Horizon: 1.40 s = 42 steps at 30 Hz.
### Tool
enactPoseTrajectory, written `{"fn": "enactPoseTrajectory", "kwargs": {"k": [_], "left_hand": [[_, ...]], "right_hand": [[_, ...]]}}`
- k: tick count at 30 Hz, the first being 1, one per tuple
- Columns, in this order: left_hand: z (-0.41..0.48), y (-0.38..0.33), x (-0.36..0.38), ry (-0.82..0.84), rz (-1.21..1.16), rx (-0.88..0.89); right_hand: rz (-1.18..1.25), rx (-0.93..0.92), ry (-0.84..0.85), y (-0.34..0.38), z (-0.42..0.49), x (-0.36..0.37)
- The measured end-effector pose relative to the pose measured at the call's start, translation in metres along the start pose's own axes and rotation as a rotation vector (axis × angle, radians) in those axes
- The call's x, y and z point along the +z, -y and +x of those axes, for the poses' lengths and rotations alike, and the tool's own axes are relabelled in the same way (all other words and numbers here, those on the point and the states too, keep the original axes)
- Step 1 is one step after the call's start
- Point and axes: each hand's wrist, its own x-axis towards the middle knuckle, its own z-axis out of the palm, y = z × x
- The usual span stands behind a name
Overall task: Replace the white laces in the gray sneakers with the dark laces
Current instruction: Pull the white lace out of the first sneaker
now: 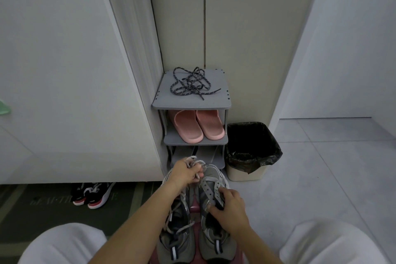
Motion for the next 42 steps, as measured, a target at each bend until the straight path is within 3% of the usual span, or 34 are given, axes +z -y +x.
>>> {"fn": "enactPoseTrajectory", "kwargs": {"k": [3,5,11,14,18,20,23,28,31,36,40,42], "left_hand": [[-0.010,-0.021,-0.008,0.056,0.003,0.077],[-0.021,-0.039,-0.015,0.107,0.018,0.143],[-0.062,-0.107,-0.034,0.206,-0.057,0.344],[-0.078,-0.137,-0.049,0.171,-0.099,0.435],[-0.081,-0.165,-0.074,0.002,-0.120,0.545],[-0.078,-0.167,-0.087,-0.068,-0.018,0.553],[-0.069,-0.152,-0.096,-0.084,0.291,0.531],[-0.067,-0.129,-0.071,0.024,0.559,0.505],[-0.071,-0.132,-0.050,0.107,0.466,0.555],[-0.072,-0.157,-0.038,0.024,0.310,0.532],[-0.074,-0.186,-0.034,0.049,0.192,0.551],[-0.075,-0.201,-0.034,0.057,0.176,0.570]], "right_hand": [[0.021,0.047,0.066,0.014,0.009,-0.017],[0.082,0.011,0.021,0.029,0.019,-0.032],[0.193,-0.292,0.027,0.096,0.039,-0.058],[0.186,-0.281,0.104,0.116,0.033,-0.054],[0.091,-0.175,0.075,0.103,0.029,-0.049],[0.059,-0.107,0.004,0.093,0.030,-0.057],[0.205,-0.084,-0.126,0.102,0.032,-0.085],[0.350,-0.309,-0.078,0.165,0.024,-0.133],[0.401,-0.392,-0.064,0.182,0.016,-0.149],[0.545,-0.349,-0.141,0.170,0.011,-0.162],[0.298,-0.280,0.063,0.141,0.014,-0.146],[0.298,-0.271,0.096,0.136,0.013,-0.136]]}}
